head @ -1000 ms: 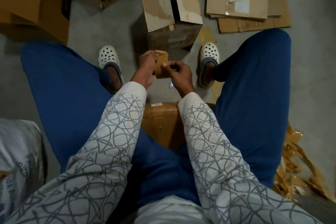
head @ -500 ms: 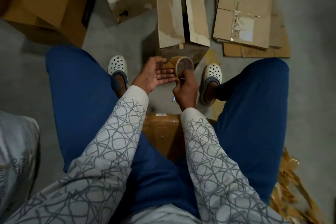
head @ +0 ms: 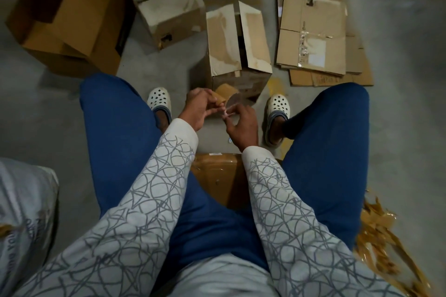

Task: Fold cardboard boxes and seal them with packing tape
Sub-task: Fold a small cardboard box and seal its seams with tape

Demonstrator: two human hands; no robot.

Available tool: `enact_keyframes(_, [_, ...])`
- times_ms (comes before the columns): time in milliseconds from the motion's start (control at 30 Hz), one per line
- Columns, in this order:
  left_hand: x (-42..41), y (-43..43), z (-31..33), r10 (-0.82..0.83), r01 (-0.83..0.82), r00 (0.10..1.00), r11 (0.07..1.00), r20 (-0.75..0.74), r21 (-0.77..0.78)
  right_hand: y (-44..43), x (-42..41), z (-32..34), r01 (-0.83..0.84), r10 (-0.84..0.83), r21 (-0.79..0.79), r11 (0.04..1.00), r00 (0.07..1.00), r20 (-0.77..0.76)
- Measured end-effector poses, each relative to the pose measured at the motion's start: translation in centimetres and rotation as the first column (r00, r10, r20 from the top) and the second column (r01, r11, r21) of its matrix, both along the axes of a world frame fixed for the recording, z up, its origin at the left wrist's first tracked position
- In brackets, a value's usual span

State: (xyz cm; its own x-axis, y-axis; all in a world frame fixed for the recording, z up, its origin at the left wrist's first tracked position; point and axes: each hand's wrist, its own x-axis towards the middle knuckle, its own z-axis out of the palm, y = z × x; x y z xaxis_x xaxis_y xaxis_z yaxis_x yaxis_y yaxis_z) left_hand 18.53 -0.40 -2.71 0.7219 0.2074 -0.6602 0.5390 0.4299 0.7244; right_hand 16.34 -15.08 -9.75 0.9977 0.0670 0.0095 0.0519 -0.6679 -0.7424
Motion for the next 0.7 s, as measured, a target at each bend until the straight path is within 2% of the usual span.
enact_keyframes(33, [-0.1, 0.0, 0.0, -0.061, 0.061, 0.998, 0.985, -0.005, 0.163, -0.1, -0.1, 0.1, 0.015, -0.015, -0.001, 1.0, 0.999, -0.045])
enact_keyframes(100, [-0.5, 0.0, 0.1, -0.197, 0.197, 0.979, 0.854, -0.051, 0.481, -0.3, -0.2, 0.7, 0.101, -0.1, 0.009, 0.995, 0.991, -0.088])
enact_keyframes(167, [-1.1, 0.1, 0.2, -0.33, 0.289, 0.942, 0.707, -0.06, 0.646, -0.5, -0.2, 1.4, 0.12, -0.117, 0.027, 0.992, 0.988, -0.104])
enact_keyframes(233, [-1.8, -0.1, 0.3, -0.428, 0.32, 0.903, 0.621, -0.032, 0.715, -0.6, -0.5, 1.8, 0.006, 0.005, 0.064, 0.998, 0.986, -0.168])
enact_keyframes(300, [-2.4, -0.5, 0.7, -0.497, 0.338, 0.868, 0.574, -0.01, 0.746, -0.6, -0.7, 2.0, -0.125, 0.132, 0.049, 0.991, 0.97, -0.205])
enact_keyframes(400, [-2.3, -0.6, 2.0, -0.612, 0.367, 0.791, 0.502, 0.022, 0.783, -1.0, 1.2, 3.8, -0.2, 0.204, 0.037, 0.979, 0.962, -0.182])
enact_keyframes(467, [-1.5, -0.2, 3.6, -0.677, 0.37, 0.735, 0.449, 0.039, 0.813, -1.5, 4.1, 6.0, -0.281, 0.269, -0.034, 0.959, 0.942, -0.202])
enact_keyframes(567, [1.5, 0.9, 5.5, -0.66, 0.311, 0.746, 0.46, 0.086, 0.832, -2.1, 8.8, 9.6, -0.442, 0.399, -0.157, 0.883, 0.884, -0.245])
enact_keyframes(700, [7.7, 2.1, 7.0, -0.514, 0.304, 0.851, 0.651, 0.11, 0.695, -3.0, 14.9, 13.3, -0.544, 0.502, -0.227, 0.808, 0.837, -0.217])
